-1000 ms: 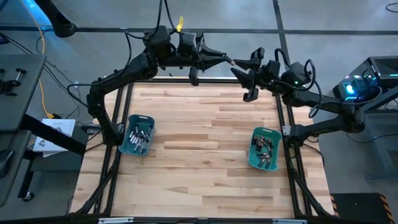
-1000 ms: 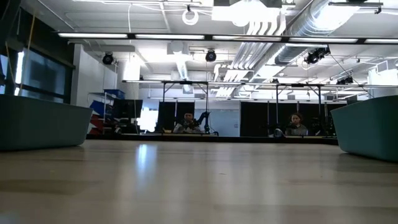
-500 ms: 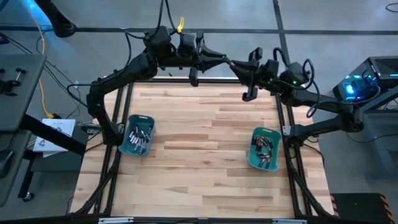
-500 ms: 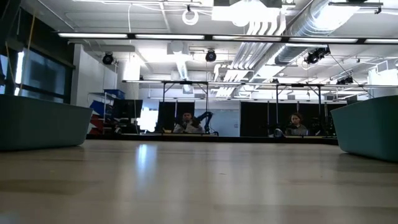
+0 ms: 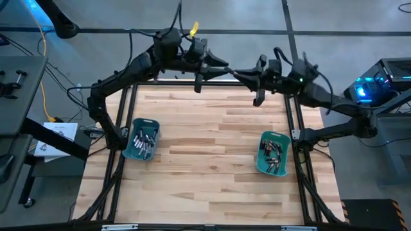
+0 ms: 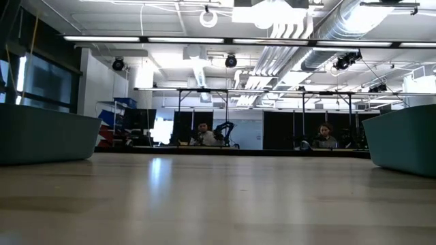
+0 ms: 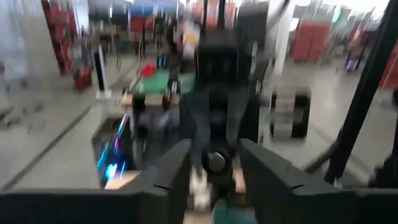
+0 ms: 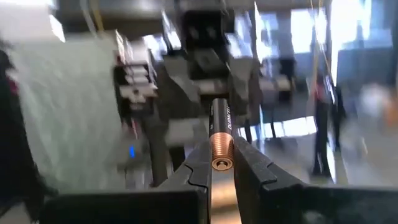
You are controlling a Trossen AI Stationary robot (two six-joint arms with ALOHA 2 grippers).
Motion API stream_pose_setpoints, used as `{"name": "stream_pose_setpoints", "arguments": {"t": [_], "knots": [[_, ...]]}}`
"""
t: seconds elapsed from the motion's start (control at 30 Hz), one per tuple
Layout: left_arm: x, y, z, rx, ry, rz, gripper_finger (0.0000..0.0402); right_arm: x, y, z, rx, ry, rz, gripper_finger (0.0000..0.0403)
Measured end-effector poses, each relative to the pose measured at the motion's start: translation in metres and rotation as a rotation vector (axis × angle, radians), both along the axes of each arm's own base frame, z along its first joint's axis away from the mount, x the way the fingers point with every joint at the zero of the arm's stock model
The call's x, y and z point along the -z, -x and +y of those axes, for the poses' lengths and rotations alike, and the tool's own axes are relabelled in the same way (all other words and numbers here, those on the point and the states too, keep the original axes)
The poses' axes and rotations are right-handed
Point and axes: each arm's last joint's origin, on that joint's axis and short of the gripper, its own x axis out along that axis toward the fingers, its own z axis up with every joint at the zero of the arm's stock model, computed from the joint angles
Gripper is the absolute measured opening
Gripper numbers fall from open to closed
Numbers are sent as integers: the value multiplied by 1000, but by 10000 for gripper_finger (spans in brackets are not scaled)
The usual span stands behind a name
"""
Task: Sort batteries
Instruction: Put the black battery into the green bin
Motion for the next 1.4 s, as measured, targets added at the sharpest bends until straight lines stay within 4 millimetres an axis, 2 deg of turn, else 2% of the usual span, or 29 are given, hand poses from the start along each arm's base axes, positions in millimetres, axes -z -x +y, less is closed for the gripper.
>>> {"name": "stream_pose_setpoints", "arguments": {"t": [0.1, 0.2, 0.3, 0.37, 0.5, 0.63, 0.77, 1.0, 1.2, 1.3, 1.4], "knots": [[9, 6, 5, -26, -45, 102, 164, -5, 9, -3, 31, -116, 182, 20], [21, 7, 5, -59, -210, 228, 193, -8, 16, -8, 65, -250, 346, 20], [41, -7, -9, -82, -488, 369, 206, -5, 16, -16, 67, -391, 466, 20], [57, -24, -19, -123, -644, 461, 208, 2, 11, -21, 32, -487, 523, 20], [81, -53, -36, -213, -792, 561, 209, 18, -5, -30, 1, -588, 593, 20], [94, -70, -50, -353, -815, 610, 209, 28, -15, -34, 2, -634, 634, 20], [98, -72, -58, -390, -779, 628, 196, 30, -16, -35, 8, -662, 643, 20], [94, -70, -58, -443, -636, 592, 127, 30, -17, -35, 12, -684, 633, 20], [96, -69, -57, -439, -613, 607, 56, 30, -17, -35, 16, -684, 631, 20], [98, -68, -57, -436, -614, 616, 42, 30, -17, -35, 15, -686, 633, 24], [100, -69, -57, -438, -608, 623, 46, 31, -17, -35, 16, -681, 639, 27]]}}
